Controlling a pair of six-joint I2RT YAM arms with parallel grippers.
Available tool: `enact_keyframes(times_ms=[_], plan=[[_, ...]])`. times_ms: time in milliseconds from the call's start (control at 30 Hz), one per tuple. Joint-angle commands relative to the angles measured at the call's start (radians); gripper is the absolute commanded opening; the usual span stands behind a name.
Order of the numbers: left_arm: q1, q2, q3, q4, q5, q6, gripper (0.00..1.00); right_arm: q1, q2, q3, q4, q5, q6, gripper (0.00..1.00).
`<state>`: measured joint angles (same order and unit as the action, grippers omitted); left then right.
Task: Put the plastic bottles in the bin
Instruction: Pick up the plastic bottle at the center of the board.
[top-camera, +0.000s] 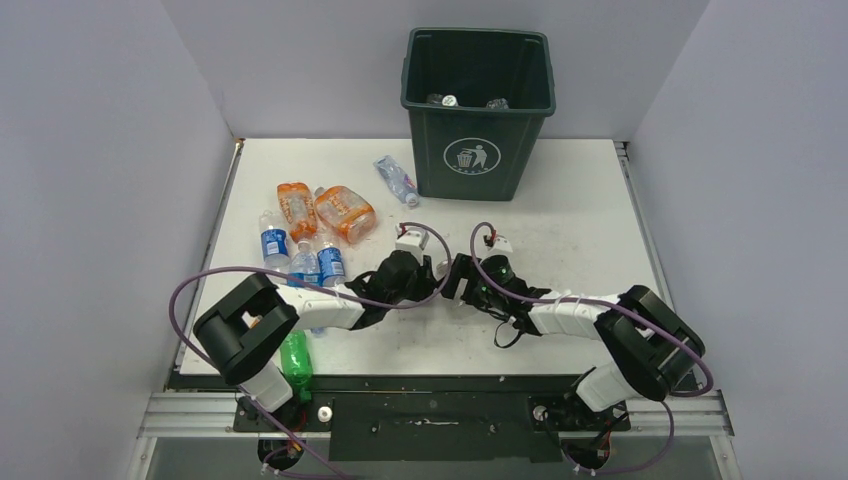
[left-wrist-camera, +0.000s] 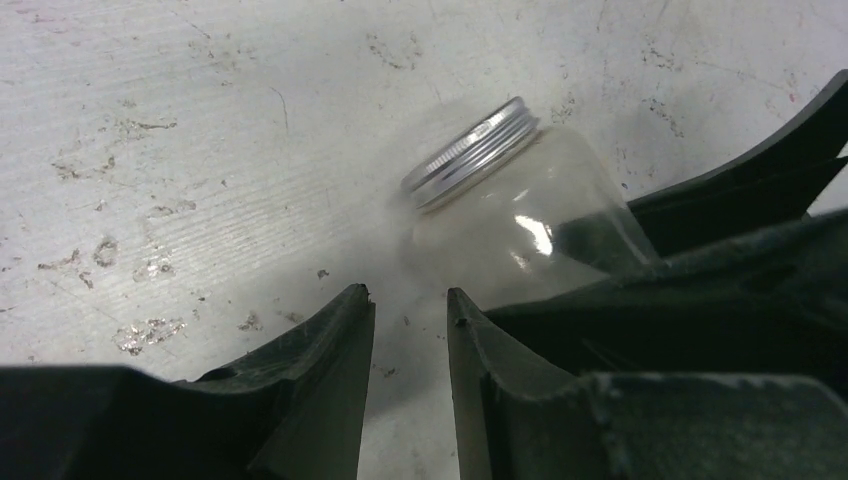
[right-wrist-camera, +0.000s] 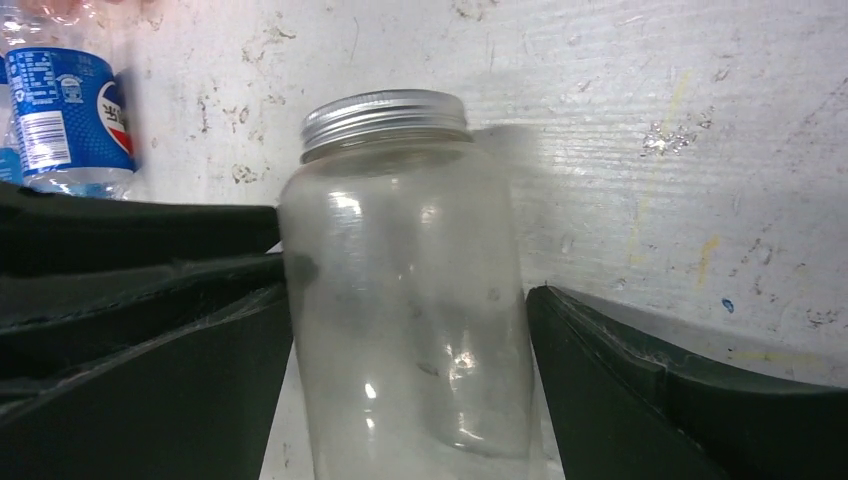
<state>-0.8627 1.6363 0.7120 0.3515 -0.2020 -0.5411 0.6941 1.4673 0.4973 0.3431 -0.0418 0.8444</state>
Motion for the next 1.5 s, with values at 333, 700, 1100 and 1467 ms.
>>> enact_keyframes(times_ms=[333,700,1100,1467], plan=[[0.014,-0.334,-0.06,-0.04,-0.151,-0.079,0.68,0.006,-0.169,-0.114,0.008,0.016,-0.169,0.37],[0.1,-0.475,-0.266,0.617,0.323,-0.431,0.96,0.142,-0.724,-0.367,0.41,-0.056,-0.43,0.36],[0.07,-0.373,-0.183,0.81,0.537,-0.519,0.95,0.211,-0.767,-0.374,0.501,-0.027,-0.437,0.35],[-0.008,-0.417,-0.149,0.576,0.463,-0.326,0.68,0.223,-0.777,-0.372,0.5,-0.02,-0.437,0.34]])
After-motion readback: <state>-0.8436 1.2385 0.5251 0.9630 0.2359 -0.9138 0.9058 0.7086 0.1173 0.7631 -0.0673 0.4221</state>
